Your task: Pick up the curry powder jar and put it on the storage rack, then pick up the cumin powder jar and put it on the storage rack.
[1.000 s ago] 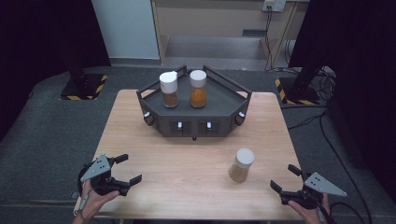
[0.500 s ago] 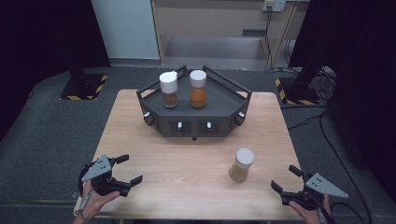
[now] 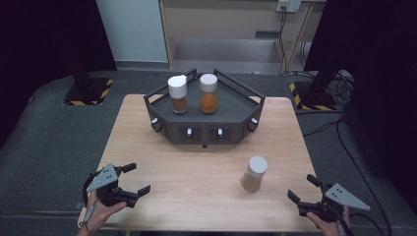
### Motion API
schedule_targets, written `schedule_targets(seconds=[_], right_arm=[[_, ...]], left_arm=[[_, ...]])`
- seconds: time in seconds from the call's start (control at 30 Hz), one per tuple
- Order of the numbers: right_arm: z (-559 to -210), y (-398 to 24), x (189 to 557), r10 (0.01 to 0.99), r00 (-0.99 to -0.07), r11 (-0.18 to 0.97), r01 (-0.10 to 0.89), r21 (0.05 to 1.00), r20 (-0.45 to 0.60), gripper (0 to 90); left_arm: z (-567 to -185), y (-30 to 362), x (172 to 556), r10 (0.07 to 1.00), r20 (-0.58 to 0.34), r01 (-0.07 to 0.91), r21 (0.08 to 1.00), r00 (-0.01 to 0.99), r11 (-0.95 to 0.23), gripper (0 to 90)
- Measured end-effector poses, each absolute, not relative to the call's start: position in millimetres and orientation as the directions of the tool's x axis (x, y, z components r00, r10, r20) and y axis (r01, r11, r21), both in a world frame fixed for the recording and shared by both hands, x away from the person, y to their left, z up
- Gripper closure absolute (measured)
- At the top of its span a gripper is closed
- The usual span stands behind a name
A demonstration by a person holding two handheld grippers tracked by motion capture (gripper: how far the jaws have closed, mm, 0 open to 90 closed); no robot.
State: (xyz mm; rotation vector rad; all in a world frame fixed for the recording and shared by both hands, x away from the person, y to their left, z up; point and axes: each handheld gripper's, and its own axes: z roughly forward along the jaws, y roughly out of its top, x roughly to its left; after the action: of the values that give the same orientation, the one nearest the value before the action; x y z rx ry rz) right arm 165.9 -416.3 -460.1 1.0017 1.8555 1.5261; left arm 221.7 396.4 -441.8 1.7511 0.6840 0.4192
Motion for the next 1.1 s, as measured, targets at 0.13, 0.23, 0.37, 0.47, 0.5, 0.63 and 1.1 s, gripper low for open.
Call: schedule_targets(seconds=[0.13, 0.23, 0.37, 0.47, 0.5, 0.63, 1.1], right_arm=[[-460, -415, 164, 0.812, -0.582, 0.085, 0.206, 0.975, 0.051, 4.8], [-460, -415, 164, 0.813, -0.58, 0.084, 0.209, 0.974, 0.054, 4.9], [-460, -415, 162, 0.814, -0.578, 0.082, 0.205, 0.975, 0.053, 4.8], [-460, -416, 161, 0.814, -0.579, 0.082, 0.205, 0.975, 0.053, 4.7], [-460, -417, 161, 0.814, -0.578, 0.079, 0.206, 0.975, 0.056, 4.7], [-459, -417, 160, 0.813, -0.578, 0.074, 0.211, 0.975, 0.063, 4.4], [-443, -422, 160, 0.795, -0.598, 0.034, 0.214, 0.976, 0.104, 4.0]], left_arm=[[-442, 396, 220, 0.64, -0.064, 0.227, 0.958, 0.766, -0.176, 0.3], [-442, 397, 220, 0.64, -0.064, 0.229, 0.957, 0.766, -0.178, 0.3], [-442, 396, 221, 0.642, -0.068, 0.233, 0.957, 0.764, -0.175, 0.3], [-441, 396, 221, 0.64, -0.065, 0.23, 0.957, 0.766, -0.178, 0.3], [-442, 396, 220, 0.639, -0.066, 0.228, 0.958, 0.767, -0.175, 0.3], [-442, 397, 221, 0.637, -0.069, 0.23, 0.957, 0.768, -0.174, 0.3], [-444, 400, 219, 0.645, -0.09, 0.237, 0.961, 0.759, -0.144, 0.3]])
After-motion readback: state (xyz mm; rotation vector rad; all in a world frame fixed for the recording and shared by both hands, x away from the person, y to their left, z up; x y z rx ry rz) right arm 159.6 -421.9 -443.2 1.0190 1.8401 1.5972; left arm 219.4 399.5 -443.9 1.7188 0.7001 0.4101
